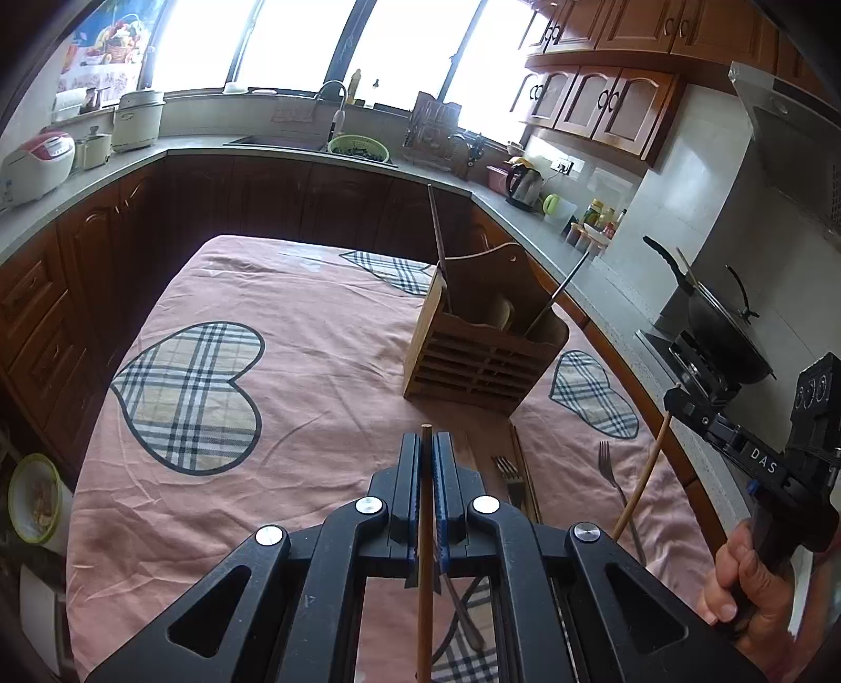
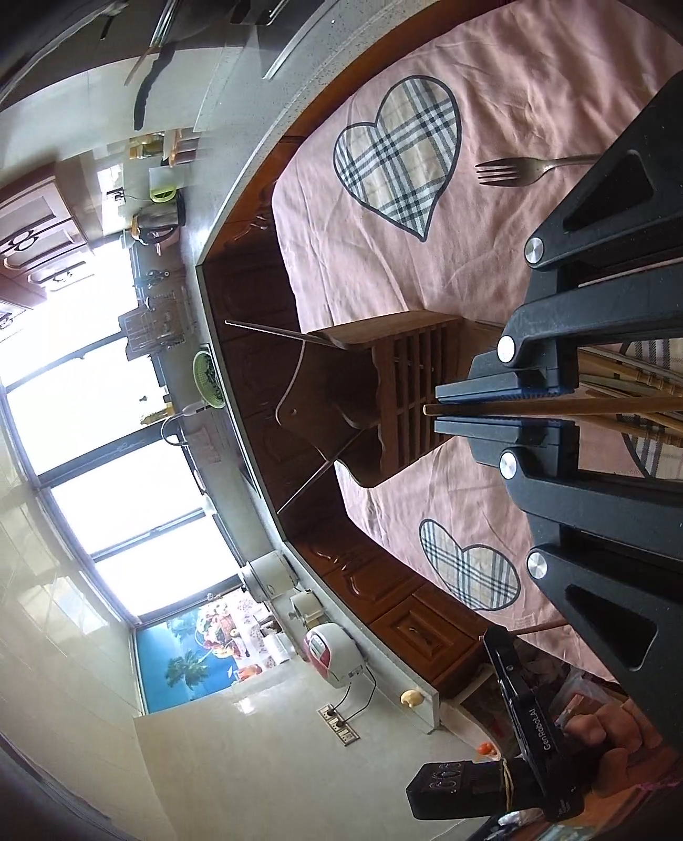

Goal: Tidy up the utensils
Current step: 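Raise the bamboo chopstick in the left tool over the holder while the right tool carries its own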

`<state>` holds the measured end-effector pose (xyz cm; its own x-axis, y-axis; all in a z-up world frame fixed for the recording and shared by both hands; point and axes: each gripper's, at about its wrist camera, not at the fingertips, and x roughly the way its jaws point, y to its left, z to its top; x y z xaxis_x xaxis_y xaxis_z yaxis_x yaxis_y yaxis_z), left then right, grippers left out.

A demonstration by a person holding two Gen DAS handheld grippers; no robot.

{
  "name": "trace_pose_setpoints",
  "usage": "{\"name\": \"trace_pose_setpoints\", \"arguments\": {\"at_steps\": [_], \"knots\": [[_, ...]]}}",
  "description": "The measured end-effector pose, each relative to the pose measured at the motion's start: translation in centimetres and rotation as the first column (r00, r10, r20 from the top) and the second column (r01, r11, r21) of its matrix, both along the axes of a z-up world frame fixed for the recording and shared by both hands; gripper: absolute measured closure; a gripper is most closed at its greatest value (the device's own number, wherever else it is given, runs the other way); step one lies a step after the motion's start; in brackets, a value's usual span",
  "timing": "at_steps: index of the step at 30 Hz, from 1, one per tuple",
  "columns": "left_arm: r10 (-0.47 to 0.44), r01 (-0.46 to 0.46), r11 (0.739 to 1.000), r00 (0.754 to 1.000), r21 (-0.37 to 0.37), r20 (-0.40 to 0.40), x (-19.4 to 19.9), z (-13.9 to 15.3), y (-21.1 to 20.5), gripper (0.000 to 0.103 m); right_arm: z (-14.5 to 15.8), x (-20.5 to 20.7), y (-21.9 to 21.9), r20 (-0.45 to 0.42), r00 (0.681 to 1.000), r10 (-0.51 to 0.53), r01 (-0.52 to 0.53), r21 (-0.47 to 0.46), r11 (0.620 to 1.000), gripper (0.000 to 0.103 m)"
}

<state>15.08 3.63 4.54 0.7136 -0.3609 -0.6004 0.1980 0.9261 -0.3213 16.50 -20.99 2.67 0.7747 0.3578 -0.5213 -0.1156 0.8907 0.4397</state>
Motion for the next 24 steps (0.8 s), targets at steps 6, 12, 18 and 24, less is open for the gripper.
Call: {"name": "trace_pose_setpoints", "arguments": {"at_steps": [6, 12, 18, 24], "knots": [[0.018, -0.017, 1.0, 1.0, -0.022, 0.026, -1.3, 1.4, 1.1, 0.099, 1.0, -0.7, -0.5, 0.025, 1.0, -0.008, 0.008, -0.001, 1.0, 0.098], [0.031, -0.03, 0.999, 0.998, -0.029, 0.048, -1.7, 2.3, 1.4, 0.099, 2.0, -1.2, -0.9, 0.051, 0.999, -0.017, 0.017, 0.0, 1.0, 0.098], [0.037, -0.034, 0.998, 0.997, -0.046, 0.07, -1.9, 3.0, 1.8, 0.099, 2.9, -1.3, -1.3, 0.078, 0.997, -0.024, 0.024, -0.002, 1.0, 0.098], [0.04, -0.035, 0.998, 0.994, -0.056, 0.102, -1.5, 3.8, 2.1, 0.099, 3.9, -1.0, -1.5, 0.104, 0.994, -0.027, 0.028, -0.002, 1.0, 0.098]]}}
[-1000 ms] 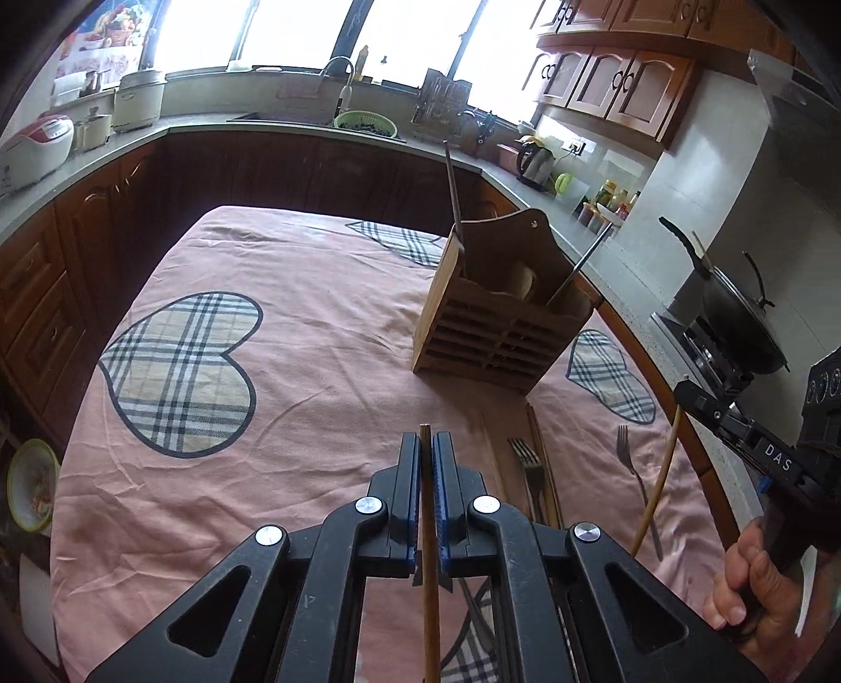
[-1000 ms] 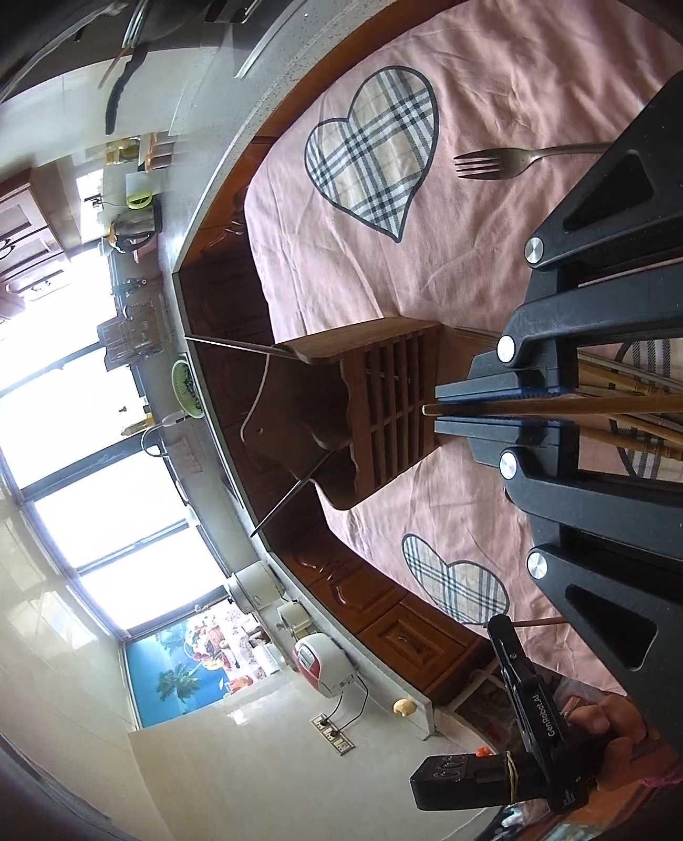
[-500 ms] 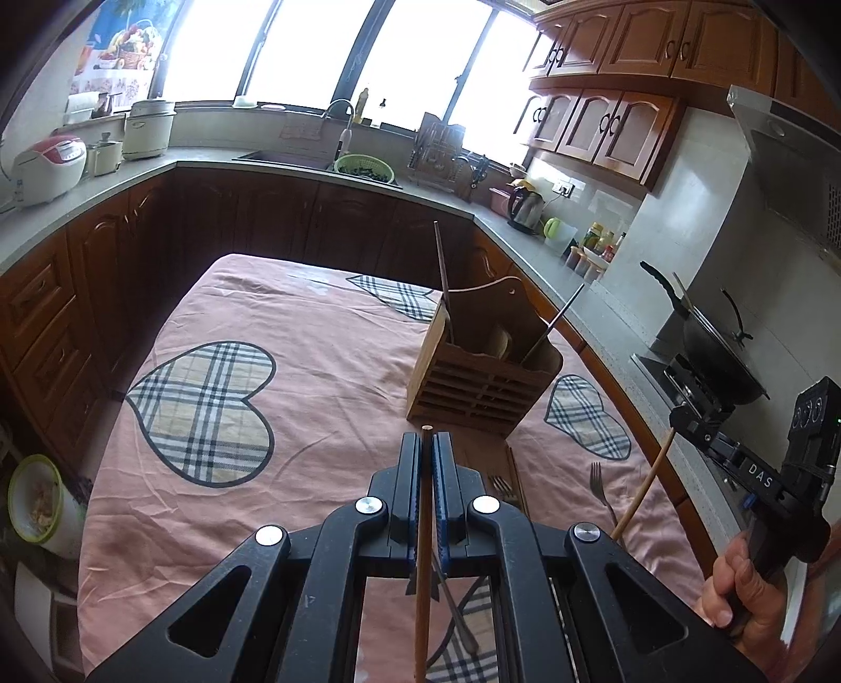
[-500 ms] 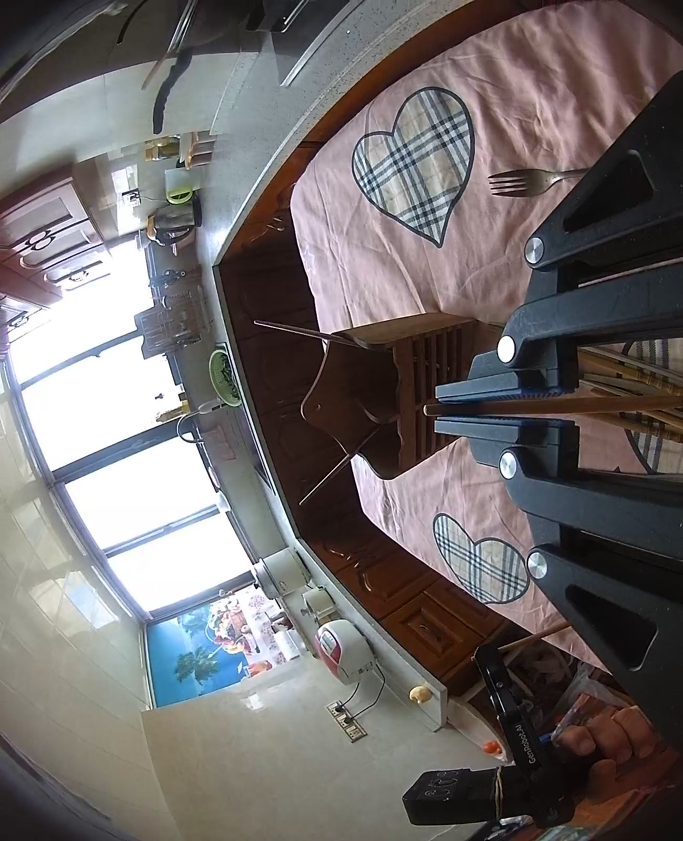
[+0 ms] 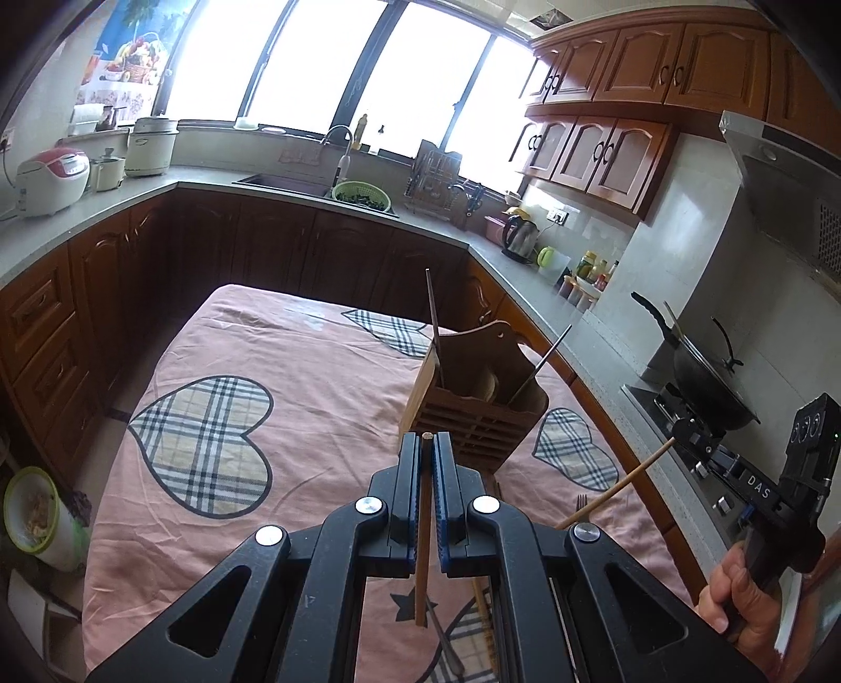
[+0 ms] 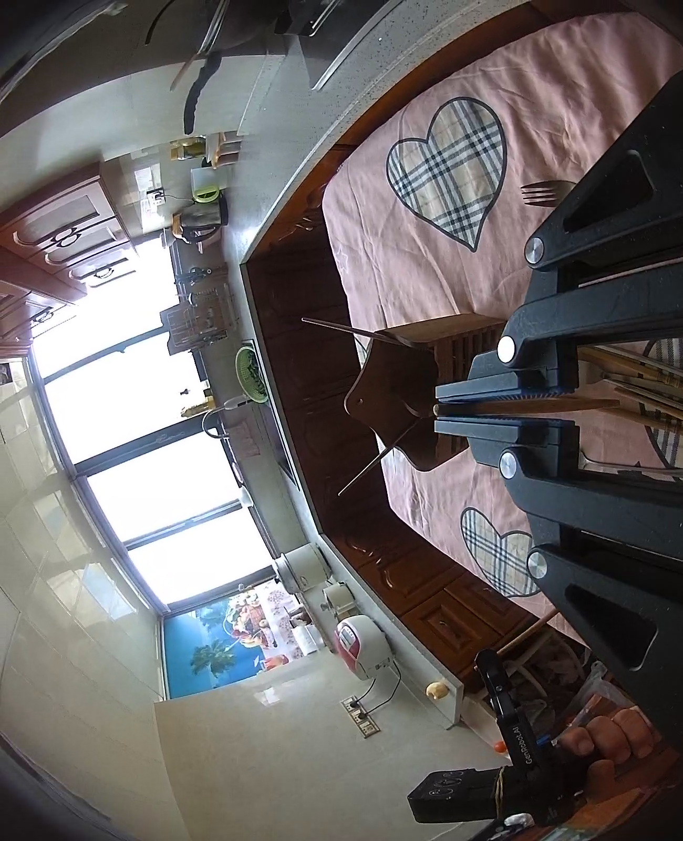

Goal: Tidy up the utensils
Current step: 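Raise the bamboo chopstick in the left tool over the holder while the right tool carries its own, then lower the left tool's chopstick into the holder and open while the right tool releases its own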

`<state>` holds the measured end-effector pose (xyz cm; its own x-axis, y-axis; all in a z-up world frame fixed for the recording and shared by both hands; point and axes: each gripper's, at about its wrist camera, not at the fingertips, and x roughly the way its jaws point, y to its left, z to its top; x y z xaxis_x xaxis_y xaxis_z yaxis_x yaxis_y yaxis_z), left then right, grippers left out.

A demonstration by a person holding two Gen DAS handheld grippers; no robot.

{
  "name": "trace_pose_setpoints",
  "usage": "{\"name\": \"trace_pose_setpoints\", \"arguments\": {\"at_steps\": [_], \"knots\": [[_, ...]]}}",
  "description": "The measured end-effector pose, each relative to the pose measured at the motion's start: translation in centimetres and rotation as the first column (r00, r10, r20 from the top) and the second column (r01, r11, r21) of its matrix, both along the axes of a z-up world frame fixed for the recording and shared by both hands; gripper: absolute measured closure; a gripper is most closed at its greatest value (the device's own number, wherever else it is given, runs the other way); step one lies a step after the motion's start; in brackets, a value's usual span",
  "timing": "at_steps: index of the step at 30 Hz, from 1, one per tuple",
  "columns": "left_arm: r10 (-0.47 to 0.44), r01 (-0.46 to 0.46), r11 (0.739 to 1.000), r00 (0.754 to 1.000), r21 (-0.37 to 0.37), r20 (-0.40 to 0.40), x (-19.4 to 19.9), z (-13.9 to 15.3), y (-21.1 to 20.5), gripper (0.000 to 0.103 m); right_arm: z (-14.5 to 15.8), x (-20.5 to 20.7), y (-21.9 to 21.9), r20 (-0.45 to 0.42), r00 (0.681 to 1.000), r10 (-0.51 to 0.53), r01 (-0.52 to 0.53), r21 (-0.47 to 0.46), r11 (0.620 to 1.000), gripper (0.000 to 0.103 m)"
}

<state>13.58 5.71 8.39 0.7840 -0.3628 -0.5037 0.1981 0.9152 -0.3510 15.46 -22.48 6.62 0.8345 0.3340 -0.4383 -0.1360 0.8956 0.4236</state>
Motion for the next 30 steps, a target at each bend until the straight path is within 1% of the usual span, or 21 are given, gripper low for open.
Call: {"name": "trace_pose_setpoints", "arguments": {"at_steps": [11, 18, 24, 27, 30], "knots": [[0.0, 0.001, 1.0, 0.997, -0.012, 0.071, 2.0, 1.6, -0.2, 0.099, 1.7, 1.4, -0.7, 0.053, 0.998, -0.019, 0.019, 0.001, 1.0, 0.098], [0.016, -0.012, 1.0, 0.986, -0.025, 0.165, 4.2, 3.8, -0.7, 0.1, 4.1, 3.4, -1.9, 0.126, 0.99, -0.058, 0.057, 0.013, 0.998, 0.098], [0.043, -0.028, 0.997, 0.973, -0.071, 0.229, 7.2, 5.4, -1.3, 0.1, 6.7, 6.0, -3.1, 0.21, 0.97, -0.122, 0.119, 0.028, 0.993, 0.098], [0.053, -0.035, 0.997, 0.966, -0.073, 0.254, 9.2, 5.7, -2.0, 0.099, 7.2, 7.7, -3.8, 0.226, 0.963, -0.15, 0.144, 0.043, 0.989, 0.098], [0.066, -0.048, 0.996, 0.963, -0.075, 0.262, 11.5, 5.3, -2.7, 0.099, 7.3, 9.6, -4.3, 0.231, 0.958, -0.171, 0.164, 0.049, 0.985, 0.098]]}}
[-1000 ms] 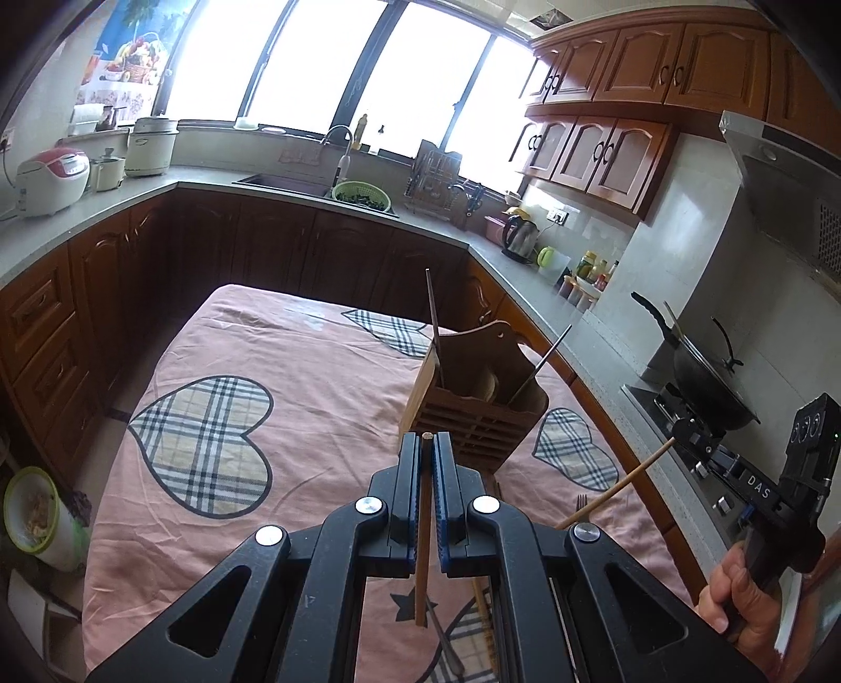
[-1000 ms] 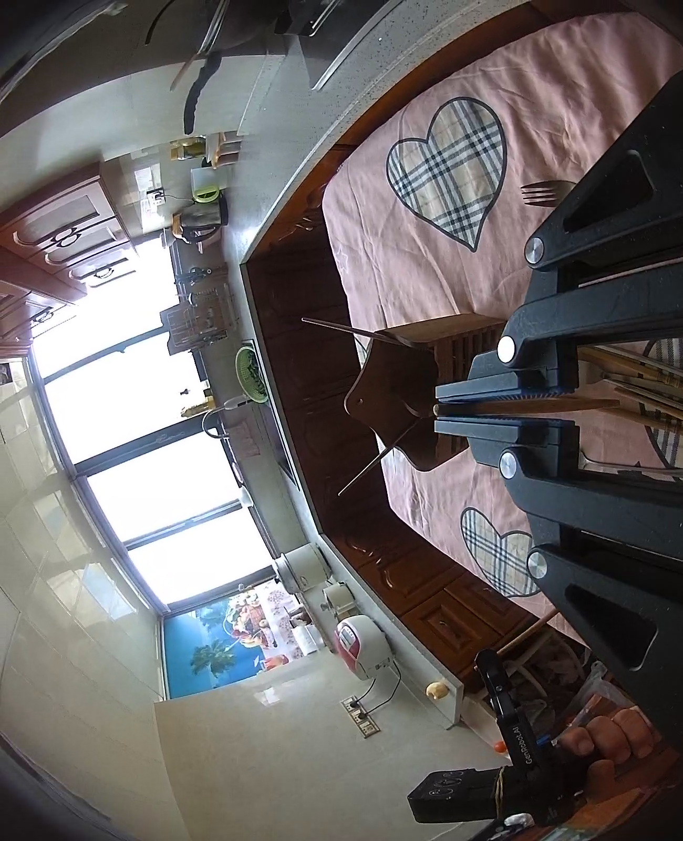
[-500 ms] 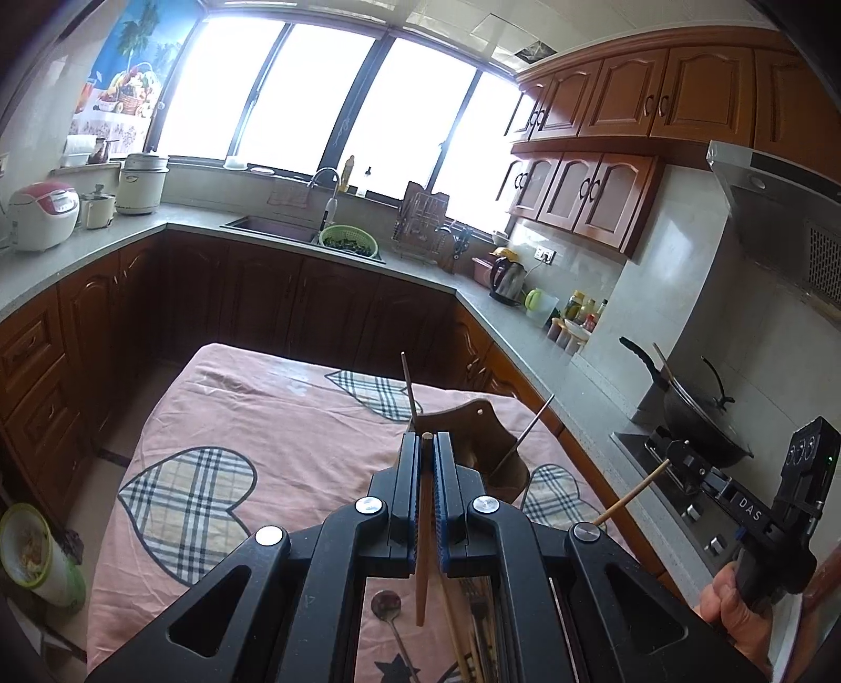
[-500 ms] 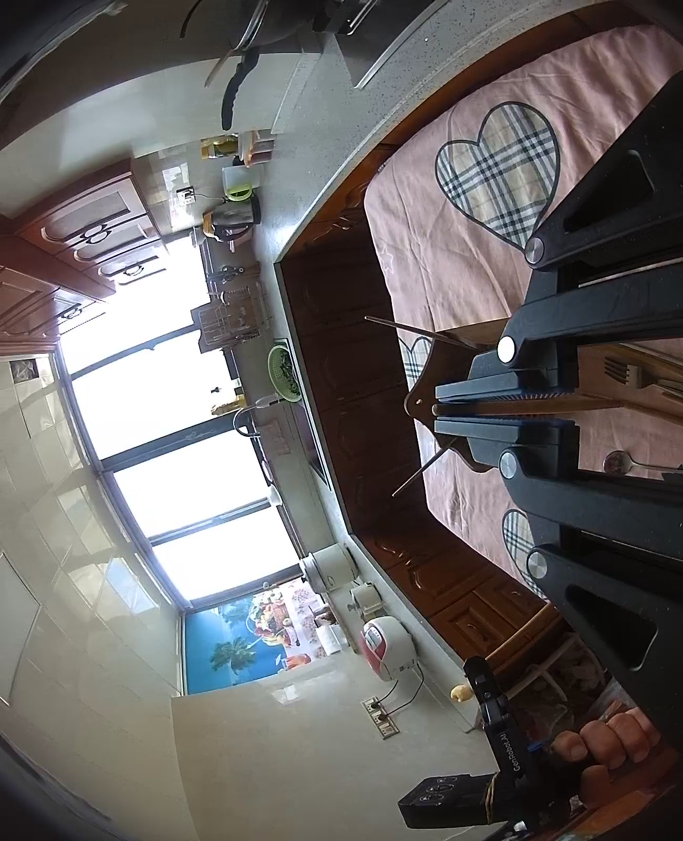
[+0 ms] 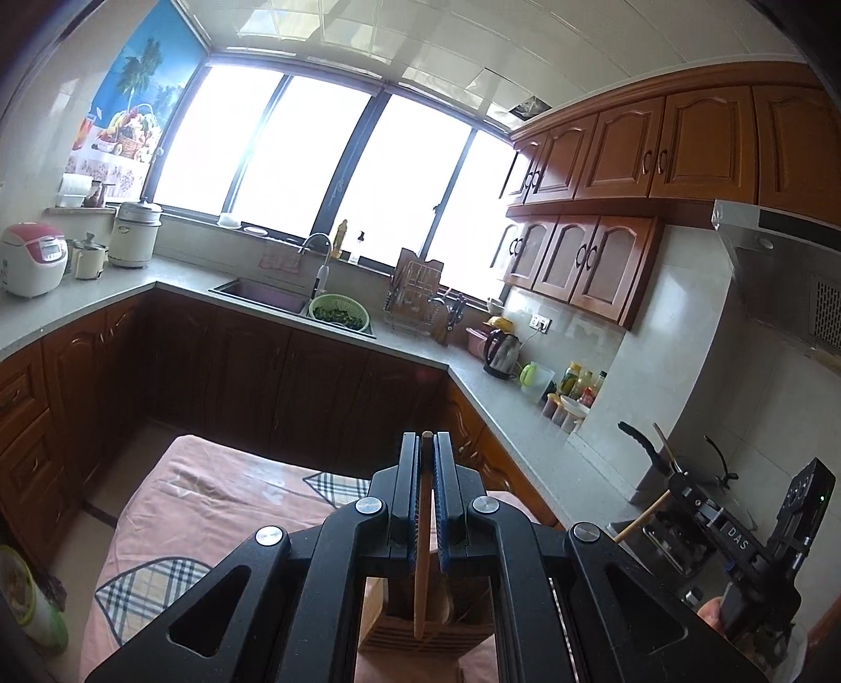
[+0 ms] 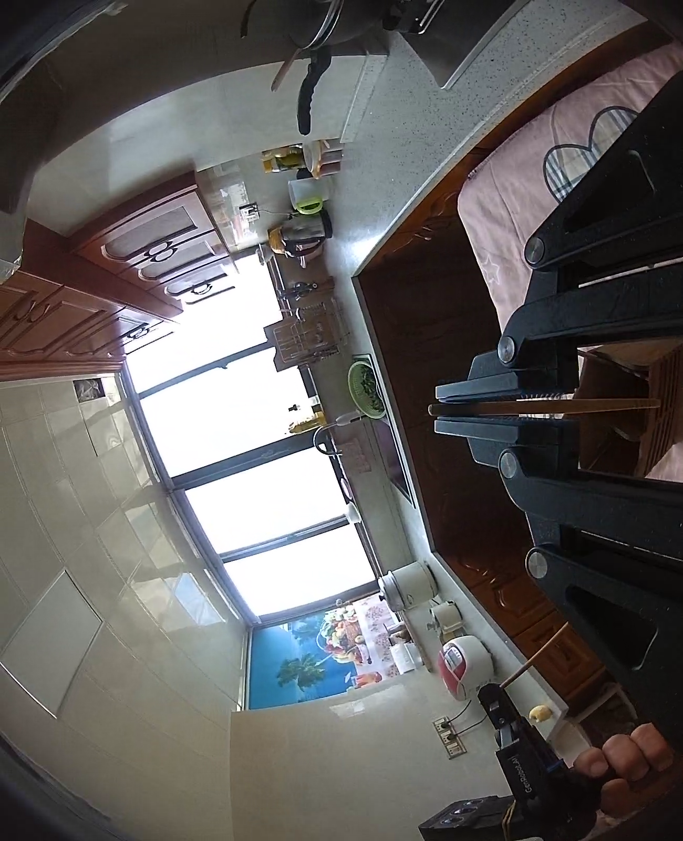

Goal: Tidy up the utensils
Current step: 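Lower the left tool's chopstick into the holder and open while the right tool releases its own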

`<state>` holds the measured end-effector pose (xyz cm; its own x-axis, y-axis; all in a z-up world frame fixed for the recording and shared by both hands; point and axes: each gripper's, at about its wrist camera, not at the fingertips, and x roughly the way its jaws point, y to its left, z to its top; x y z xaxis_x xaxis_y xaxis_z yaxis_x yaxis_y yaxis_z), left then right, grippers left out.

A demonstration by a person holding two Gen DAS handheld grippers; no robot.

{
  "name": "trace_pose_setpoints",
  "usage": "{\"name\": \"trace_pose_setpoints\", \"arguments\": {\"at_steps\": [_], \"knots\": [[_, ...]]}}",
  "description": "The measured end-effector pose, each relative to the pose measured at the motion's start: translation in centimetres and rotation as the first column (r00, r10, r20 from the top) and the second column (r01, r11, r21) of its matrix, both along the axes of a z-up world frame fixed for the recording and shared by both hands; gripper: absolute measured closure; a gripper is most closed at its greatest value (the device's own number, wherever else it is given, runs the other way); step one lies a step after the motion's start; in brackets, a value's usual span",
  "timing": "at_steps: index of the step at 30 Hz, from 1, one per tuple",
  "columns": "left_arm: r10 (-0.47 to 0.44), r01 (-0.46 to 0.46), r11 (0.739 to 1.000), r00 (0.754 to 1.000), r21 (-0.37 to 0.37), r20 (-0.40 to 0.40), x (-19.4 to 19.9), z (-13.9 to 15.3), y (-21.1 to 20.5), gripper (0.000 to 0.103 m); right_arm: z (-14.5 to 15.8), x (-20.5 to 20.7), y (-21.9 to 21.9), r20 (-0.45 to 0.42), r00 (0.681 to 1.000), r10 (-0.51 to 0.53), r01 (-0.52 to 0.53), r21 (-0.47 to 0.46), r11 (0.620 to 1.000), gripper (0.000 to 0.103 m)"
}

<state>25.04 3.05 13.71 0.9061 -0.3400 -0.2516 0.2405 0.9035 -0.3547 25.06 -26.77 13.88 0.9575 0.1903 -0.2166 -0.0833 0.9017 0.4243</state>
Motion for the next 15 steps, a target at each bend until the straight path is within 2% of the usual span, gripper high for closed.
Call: {"name": "trace_pose_setpoints", "arguments": {"at_steps": [5, 9, 15], "knots": [[0.022, -0.022, 1.0, 0.999, -0.007, -0.023, 4.2, -2.2, -1.2, 0.099, -1.7, 2.9, -0.4, -0.028, 0.999, -0.019, 0.02, 0.013, 1.0, 0.098], [0.021, -0.022, 1.0, 0.997, -0.01, -0.077, 8.1, -5.2, -2.2, 0.1, -4.3, 4.3, -0.3, -0.068, 0.997, -0.029, 0.03, 0.021, 0.999, 0.098], [0.033, -0.03, 0.999, 0.991, 0.019, -0.131, 11.8, -8.7, -4.2, 0.1, -8.2, 5.7, -0.1, -0.136, 0.991, -0.019, 0.026, 0.046, 0.999, 0.098]]}}
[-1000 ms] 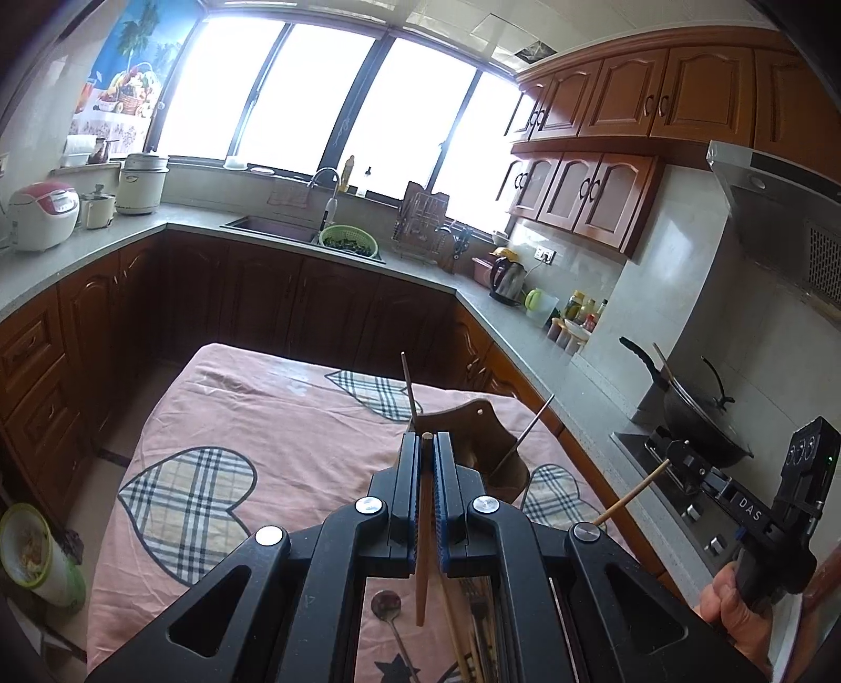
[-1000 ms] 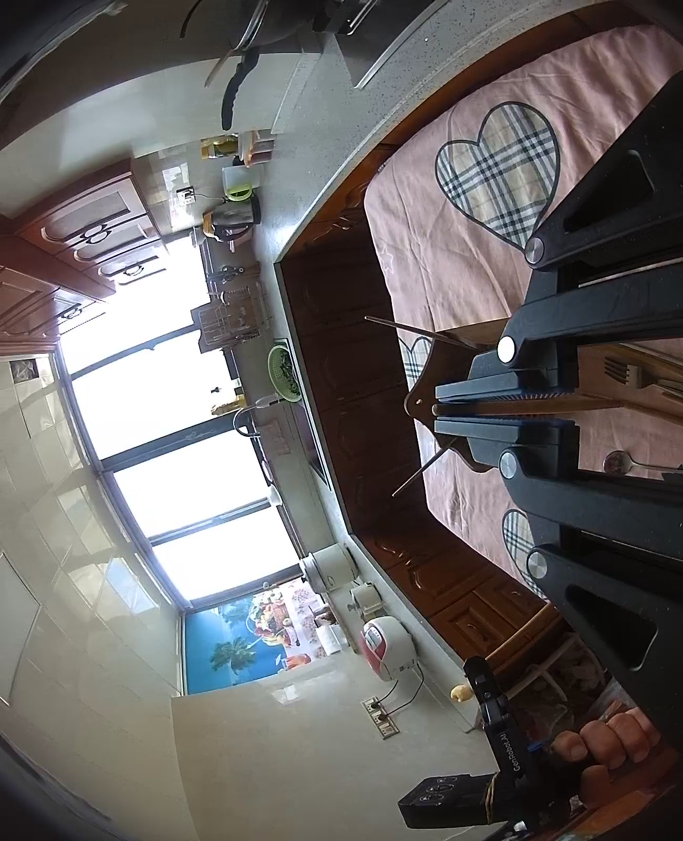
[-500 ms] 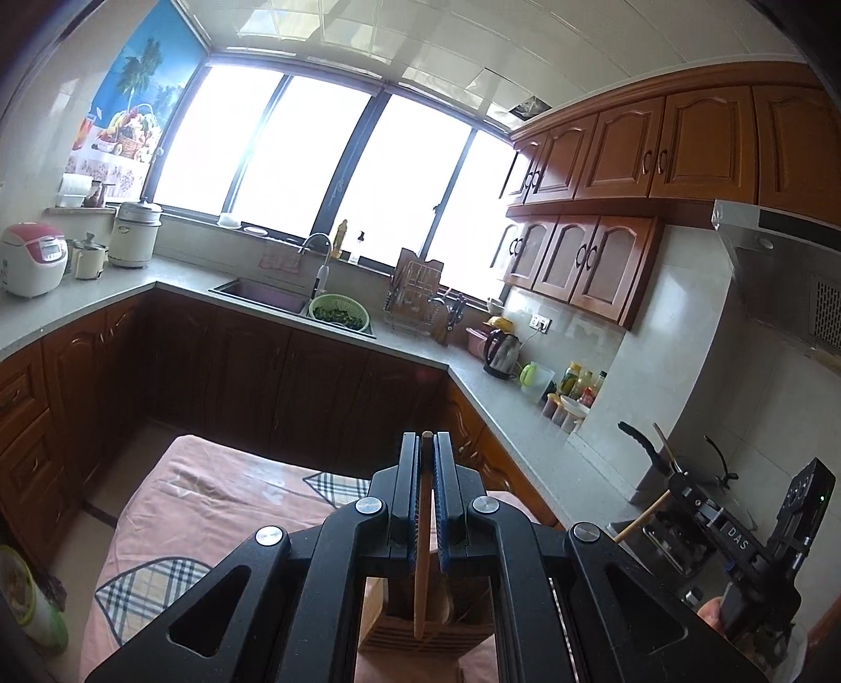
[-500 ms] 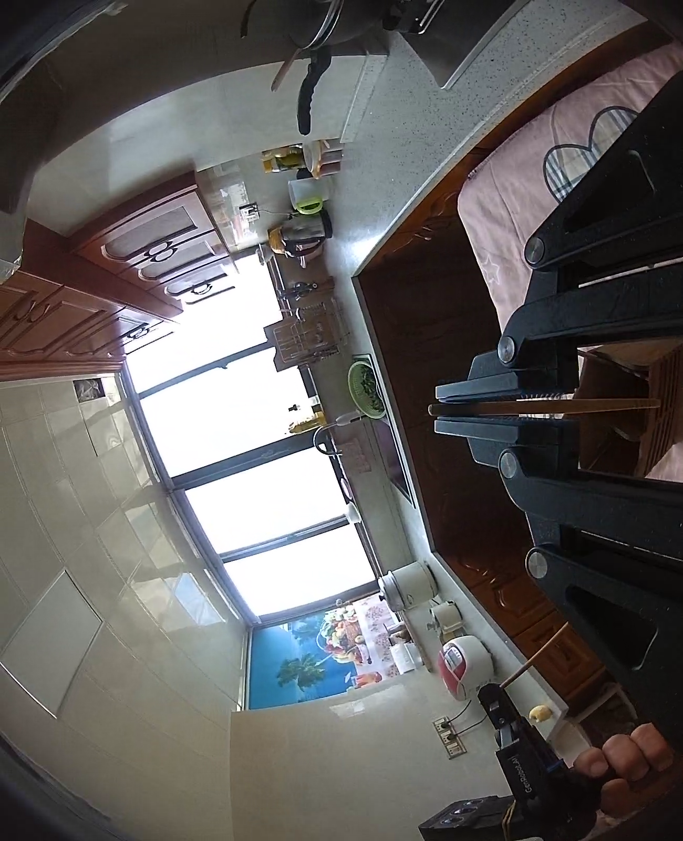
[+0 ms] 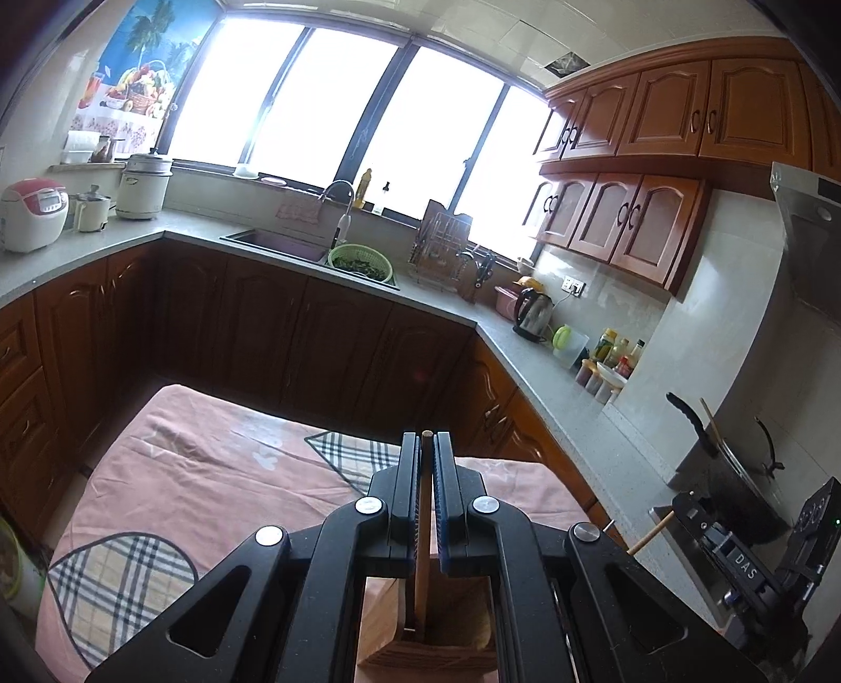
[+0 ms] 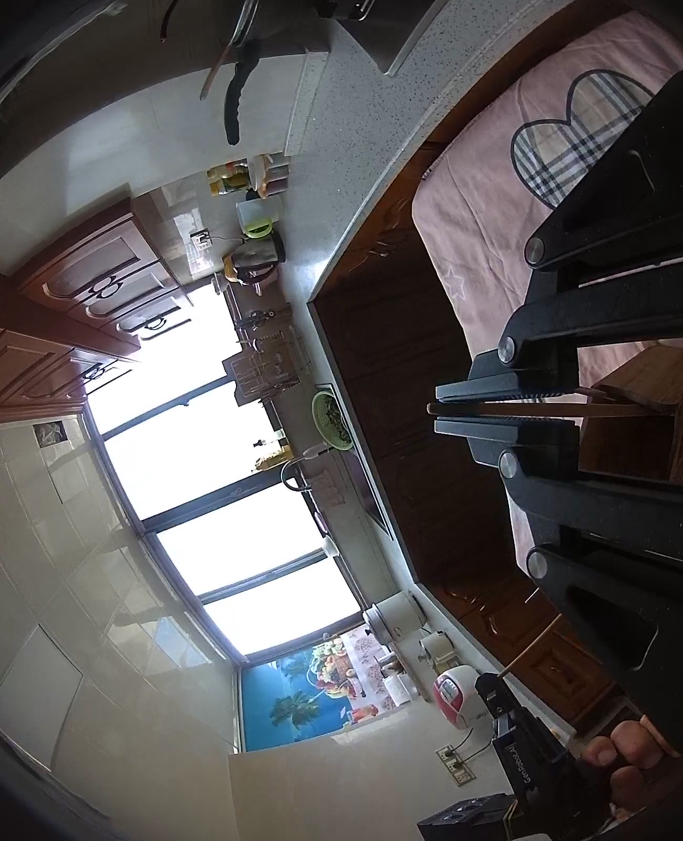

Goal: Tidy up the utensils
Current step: 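Lower the left tool's chopstick into the holder and open while the right tool releases its own, then withdraw both open tools from the holder toward the remaining spoon and forks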

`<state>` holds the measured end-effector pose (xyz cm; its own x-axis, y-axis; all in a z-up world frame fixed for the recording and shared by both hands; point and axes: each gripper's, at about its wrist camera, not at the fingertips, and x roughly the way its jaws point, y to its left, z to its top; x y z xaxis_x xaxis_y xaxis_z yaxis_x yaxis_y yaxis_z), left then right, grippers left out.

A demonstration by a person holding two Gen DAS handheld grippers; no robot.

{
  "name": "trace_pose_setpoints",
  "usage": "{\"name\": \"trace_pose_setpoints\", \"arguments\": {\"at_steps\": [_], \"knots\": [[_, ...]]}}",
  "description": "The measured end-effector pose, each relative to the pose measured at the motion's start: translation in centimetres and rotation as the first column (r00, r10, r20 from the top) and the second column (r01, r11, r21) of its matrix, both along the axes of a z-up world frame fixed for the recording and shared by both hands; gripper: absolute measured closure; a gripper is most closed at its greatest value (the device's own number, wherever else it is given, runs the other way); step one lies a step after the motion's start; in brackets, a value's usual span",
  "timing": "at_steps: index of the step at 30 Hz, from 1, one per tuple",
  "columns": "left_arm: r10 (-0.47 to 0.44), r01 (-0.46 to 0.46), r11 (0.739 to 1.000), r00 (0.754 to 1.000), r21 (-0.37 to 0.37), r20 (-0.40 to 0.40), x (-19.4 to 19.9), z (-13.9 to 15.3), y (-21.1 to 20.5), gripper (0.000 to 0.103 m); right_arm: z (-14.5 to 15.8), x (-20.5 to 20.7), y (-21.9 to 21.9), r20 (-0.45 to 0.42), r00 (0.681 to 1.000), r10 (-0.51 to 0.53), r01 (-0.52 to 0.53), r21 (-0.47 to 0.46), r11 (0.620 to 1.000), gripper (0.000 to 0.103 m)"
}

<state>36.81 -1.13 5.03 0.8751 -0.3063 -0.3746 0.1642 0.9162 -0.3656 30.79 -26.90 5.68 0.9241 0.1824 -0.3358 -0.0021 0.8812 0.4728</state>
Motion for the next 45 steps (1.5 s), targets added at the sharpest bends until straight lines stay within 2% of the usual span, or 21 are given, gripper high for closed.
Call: {"name": "trace_pose_setpoints", "arguments": {"at_steps": [8, 20, 21, 22, 23, 25, 26, 27, 28, 29, 30, 32, 34, 37, 40, 45], "knots": [[0.007, -0.007, 1.0, 0.997, 0.004, -0.071, 3.4, -2.4, -1.4, 0.099, -2.9, 1.1, 1.2, -0.065, 0.997, 0.038, -0.037, 0.013, 0.999, 0.098], [0.004, -0.003, 1.0, 0.998, 0.01, -0.068, 2.4, -2.1, -0.4, 0.098, -2.7, 1.4, 1.1, -0.081, 0.996, 0.041, -0.041, 0.001, 0.999, 0.098], [0.002, -0.002, 1.0, 0.998, 0.011, -0.068, 2.3, -2.1, -0.3, 0.096, -2.7, 1.5, 1.1, -0.082, 0.996, 0.045, -0.045, 0.002, 0.999, 0.094], [-0.001, 0.001, 1.0, 0.998, 0.01, -0.069, 2.2, -2.1, -0.1, 0.089, -2.7, 1.5, 1.1, -0.085, 0.995, 0.045, -0.045, 0.001, 0.999, 0.093], [0.001, 0.0, 1.0, 0.997, 0.01, -0.071, 2.0, -2.2, 0.0, 0.075, -2.7, 1.5, 1.1, -0.085, 0.995, 0.048, -0.048, 0.003, 0.999, 0.093], [0.013, -0.012, 1.0, 0.998, 0.009, -0.056, 1.4, -2.1, 0.2, 0.063, -2.7, 1.5, 1.1, -0.088, 0.995, 0.054, -0.054, 0.003, 0.999, 0.091], [0.016, -0.015, 1.0, 0.999, 0.01, -0.05, 1.1, -2.1, 0.3, 0.06, -2.7, 1.4, 1.1, -0.088, 0.995, 0.056, -0.056, 0.002, 0.998, 0.089], [0.017, -0.016, 1.0, 0.999, 0.011, -0.049, 0.9, -2.0, 0.3, 0.057, -2.6, 1.3, 1.0, -0.085, 0.995, 0.055, -0.055, 0.004, 0.998, 0.08], [0.019, -0.019, 1.0, 0.999, 0.01, -0.05, 0.6, -1.9, 0.4, 0.047, -2.5, 1.0, 1.0, -0.078, 0.995, 0.055, -0.055, 0.01, 0.998, 0.061], [0.021, -0.02, 1.0, 0.999, 0.006, -0.046, 0.2, -1.9, 0.5, 0.041, -2.4, 0.8, 0.9, -0.069, 0.996, 0.052, -0.051, 0.016, 0.999, 0.051], [0.022, -0.022, 1.0, 0.999, 0.007, -0.041, -0.2, -1.9, 0.6, 0.039, -2.2, 0.4, 0.8, -0.06, 0.997, 0.044, -0.043, 0.019, 0.999, 0.036], [0.026, -0.025, 1.0, 0.999, 0.019, -0.045, -1.2, -1.9, 0.8, 0.029, -2.0, -0.2, 0.6, -0.05, 0.998, 0.034, -0.033, 0.026, 0.999, 0.029], [0.029, -0.027, 0.999, 0.998, 0.028, -0.049, -2.3, -2.0, 1.1, 0.021, -1.9, -0.9, 0.3, -0.047, 0.998, 0.032, -0.03, 0.041, 0.999, 0.015], [0.03, -0.027, 0.999, 0.997, 0.047, -0.066, -4.3, -2.1, 1.6, 0.011, -2.1, -2.1, 0.0, -0.05, 0.998, 0.031, -0.029, 0.051, 0.998, 0.006], [0.047, -0.041, 0.997, 0.996, 0.072, -0.08, -6.4, -2.0, 2.1, 0.004, -2.4, -3.4, -0.1, -0.067, 0.997, 0.04, -0.037, 0.053, 0.998, 0.004], [0.055, -0.042, 0.993, 0.991, 0.107, -0.118, -9.7, -1.8, 2.5, 0.003, -2.5, -6.0, -0.1, -0.087, 0.995, 0.058, -0.052, 0.065, 0.997, 0.004]]}}
